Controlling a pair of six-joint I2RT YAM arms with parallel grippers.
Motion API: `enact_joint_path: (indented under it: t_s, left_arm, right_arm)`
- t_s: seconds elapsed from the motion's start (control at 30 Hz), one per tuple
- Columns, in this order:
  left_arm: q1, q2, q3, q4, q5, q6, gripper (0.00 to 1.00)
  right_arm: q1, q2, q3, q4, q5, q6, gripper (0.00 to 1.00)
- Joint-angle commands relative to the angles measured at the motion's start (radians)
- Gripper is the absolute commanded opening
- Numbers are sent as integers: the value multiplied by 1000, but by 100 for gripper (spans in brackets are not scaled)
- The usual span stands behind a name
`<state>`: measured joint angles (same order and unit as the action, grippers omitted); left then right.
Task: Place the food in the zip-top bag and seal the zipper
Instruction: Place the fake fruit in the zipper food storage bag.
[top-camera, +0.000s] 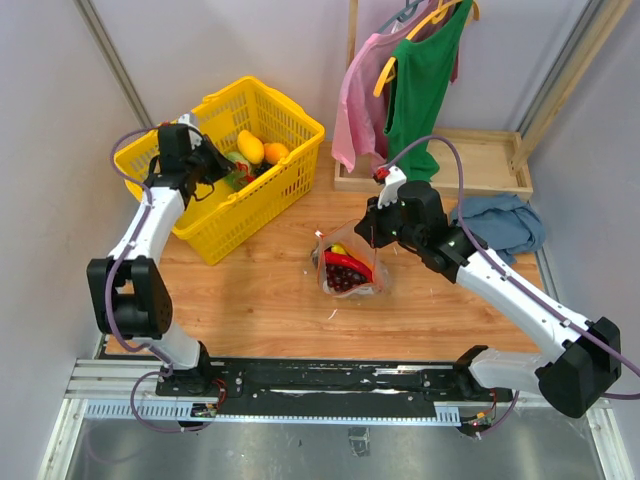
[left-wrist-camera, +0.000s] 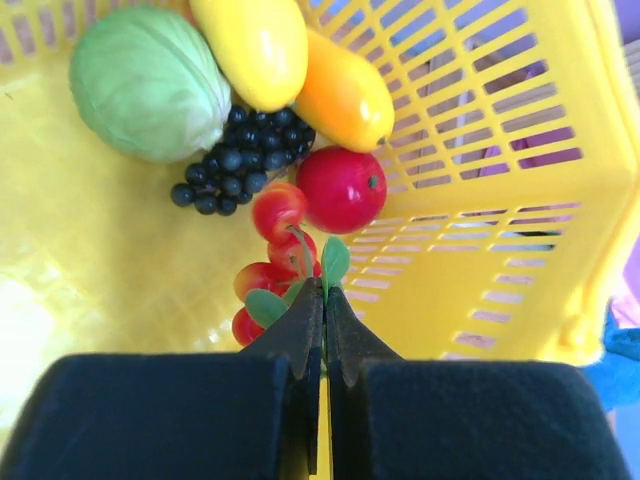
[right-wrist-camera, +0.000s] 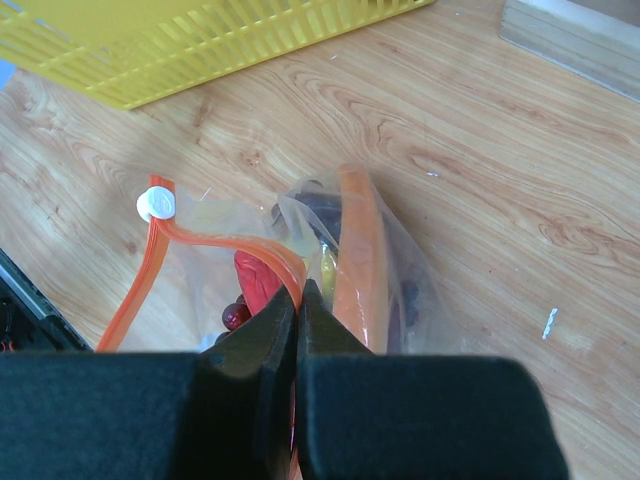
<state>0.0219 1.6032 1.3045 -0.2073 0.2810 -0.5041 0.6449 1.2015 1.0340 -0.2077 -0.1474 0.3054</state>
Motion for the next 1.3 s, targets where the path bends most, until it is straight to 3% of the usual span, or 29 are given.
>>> enact_joint_path:
  t_s: [0.0,0.33,0.57,0.93,1.27]
  left_arm:
    - [-5,-115,99,-100,-82,96,0]
    - [-25,-277,172,-180,-44,144,0]
    - [-128,-349,236,-243,39,171,0]
    - [-406,-476,116,-175,90,64,0]
    - [-641,-542,-67,-118,31,-71,0]
  right_arm:
    - [-16,-24,35,2,0,-4,1]
    - [-4,-29,42,-6,9,-2,1]
    - [6,-33,45,-7,15,3,1]
    - [10,-31,39,16,17,42,1]
    - [12,-46,35,25,43,61,1]
